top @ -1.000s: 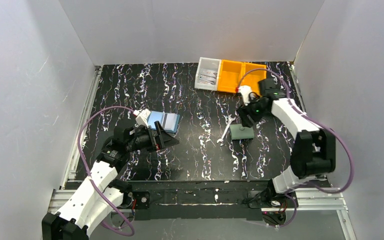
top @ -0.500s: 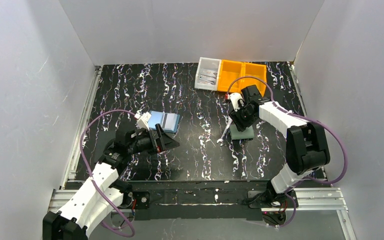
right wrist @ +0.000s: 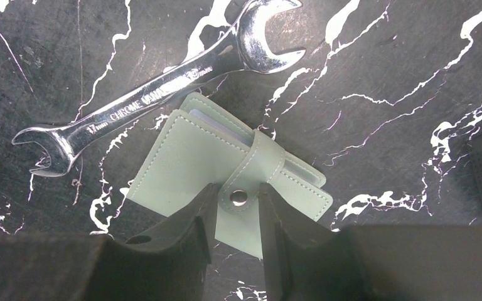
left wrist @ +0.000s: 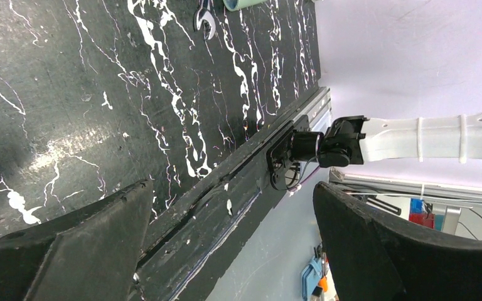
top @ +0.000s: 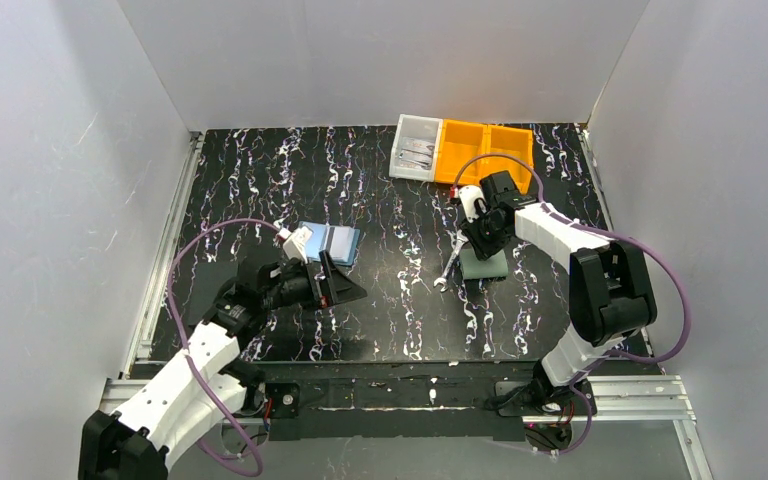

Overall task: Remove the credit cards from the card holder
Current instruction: Open the card holder at the center of the board.

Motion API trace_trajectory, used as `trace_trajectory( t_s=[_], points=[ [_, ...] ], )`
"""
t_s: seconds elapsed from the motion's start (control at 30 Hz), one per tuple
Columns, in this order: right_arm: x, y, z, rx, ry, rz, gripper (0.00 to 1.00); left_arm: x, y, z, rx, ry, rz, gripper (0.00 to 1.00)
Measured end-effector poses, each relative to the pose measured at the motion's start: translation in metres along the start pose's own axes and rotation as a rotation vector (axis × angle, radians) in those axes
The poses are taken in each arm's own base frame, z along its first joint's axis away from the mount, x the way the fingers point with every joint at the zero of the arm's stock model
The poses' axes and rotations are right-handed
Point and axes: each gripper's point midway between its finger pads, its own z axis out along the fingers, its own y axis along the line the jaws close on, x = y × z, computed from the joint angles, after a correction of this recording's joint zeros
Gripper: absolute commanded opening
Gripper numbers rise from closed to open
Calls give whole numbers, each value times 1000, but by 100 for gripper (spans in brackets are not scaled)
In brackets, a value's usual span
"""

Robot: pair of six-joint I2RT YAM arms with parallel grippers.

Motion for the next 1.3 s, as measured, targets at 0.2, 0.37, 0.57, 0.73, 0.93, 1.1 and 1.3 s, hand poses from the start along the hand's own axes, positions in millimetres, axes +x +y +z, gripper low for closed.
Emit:
trace_trajectory(
  t_s=[0.2, 0.37, 0.57, 0.73, 0.93, 1.1, 1.3],
  points=[
    [1, 1, 3, -7, 4, 9, 22, 17, -2, 17, -6, 65, 31, 98],
    [0, 0, 2, -7, 2, 9, 7, 33, 6, 34, -45, 125, 54, 98],
    [-3, 3, -2, -25, -13, 1, 2, 37, 6, 56, -80, 162, 105, 97],
    [-9, 20, -17, -106, -61, -17, 1, 30, -3, 73, -60, 153, 148, 95],
    [-13, 46, -42, -237, -115, -148, 1, 34, -2, 84, -54, 167, 191, 94],
    [-4, 86, -51, -377, -91, -402, 3, 33, -5, 83, -35, 157, 240, 94],
    [3, 159, -72, -528, -126, -817, 8, 36, 5, 62, -38, 72, 231, 88]
  ],
)
